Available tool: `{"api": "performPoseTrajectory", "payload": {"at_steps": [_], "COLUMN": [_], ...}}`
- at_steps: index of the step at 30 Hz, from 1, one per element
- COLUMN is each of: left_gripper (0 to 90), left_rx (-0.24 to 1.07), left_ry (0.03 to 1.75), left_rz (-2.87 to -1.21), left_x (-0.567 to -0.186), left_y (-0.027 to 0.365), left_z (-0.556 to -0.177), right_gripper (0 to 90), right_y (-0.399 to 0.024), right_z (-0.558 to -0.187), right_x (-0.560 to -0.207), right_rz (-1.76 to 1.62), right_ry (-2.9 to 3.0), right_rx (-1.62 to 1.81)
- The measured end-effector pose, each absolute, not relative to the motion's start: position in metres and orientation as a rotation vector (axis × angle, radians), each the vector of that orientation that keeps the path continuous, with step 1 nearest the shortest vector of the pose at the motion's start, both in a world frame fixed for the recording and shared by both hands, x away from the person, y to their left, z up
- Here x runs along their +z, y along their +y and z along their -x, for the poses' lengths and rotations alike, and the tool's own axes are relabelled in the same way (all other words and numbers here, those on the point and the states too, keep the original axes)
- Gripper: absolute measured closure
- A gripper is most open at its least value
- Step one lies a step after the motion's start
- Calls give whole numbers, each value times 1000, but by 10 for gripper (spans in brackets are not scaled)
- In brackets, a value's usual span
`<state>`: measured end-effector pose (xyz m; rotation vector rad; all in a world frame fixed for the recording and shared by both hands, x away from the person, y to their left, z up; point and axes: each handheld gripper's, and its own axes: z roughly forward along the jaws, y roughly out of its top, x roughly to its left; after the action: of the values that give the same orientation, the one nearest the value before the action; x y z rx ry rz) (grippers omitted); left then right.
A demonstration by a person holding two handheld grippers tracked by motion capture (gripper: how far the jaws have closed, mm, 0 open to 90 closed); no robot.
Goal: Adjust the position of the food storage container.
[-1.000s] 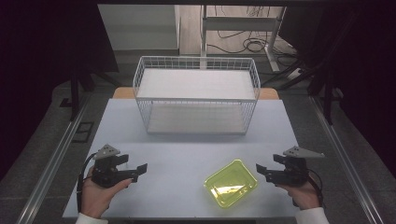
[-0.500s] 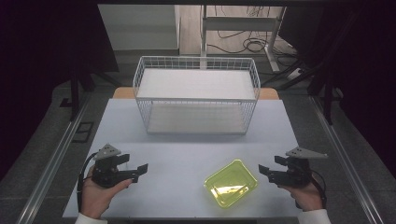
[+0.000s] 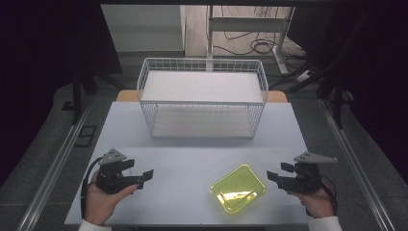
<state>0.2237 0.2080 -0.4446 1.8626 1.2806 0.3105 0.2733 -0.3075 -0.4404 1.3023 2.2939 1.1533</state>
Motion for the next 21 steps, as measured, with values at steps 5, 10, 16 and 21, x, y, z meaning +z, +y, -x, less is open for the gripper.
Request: {"api": "performPoseTrajectory", "payload": {"at_steps": [5, 10, 16, 21], "left_gripper": [173, 173, 173, 173], "left_rx": [307, 299, 307, 306], "left_ry": [1280, 1261, 1264, 1265], "left_rz": [-1869, -1893, -1889, -1894], "left_x": [-444, -445, -445, -446], "left_y": [206, 199, 200, 200], "left_z": [-222, -223, -222, -223], "right_gripper": [319, 348, 390, 505], "right_y": [-307, -306, -303, -300], "right_z": [-272, -269, -266, -265], "right_x": [-440, -438, -436, -434], "right_rz": [-1301, -1270, -1251, -1246], "right_ry": [2308, 2364, 2396, 2426], "right_rx": [1149, 1115, 1098, 1064]}}
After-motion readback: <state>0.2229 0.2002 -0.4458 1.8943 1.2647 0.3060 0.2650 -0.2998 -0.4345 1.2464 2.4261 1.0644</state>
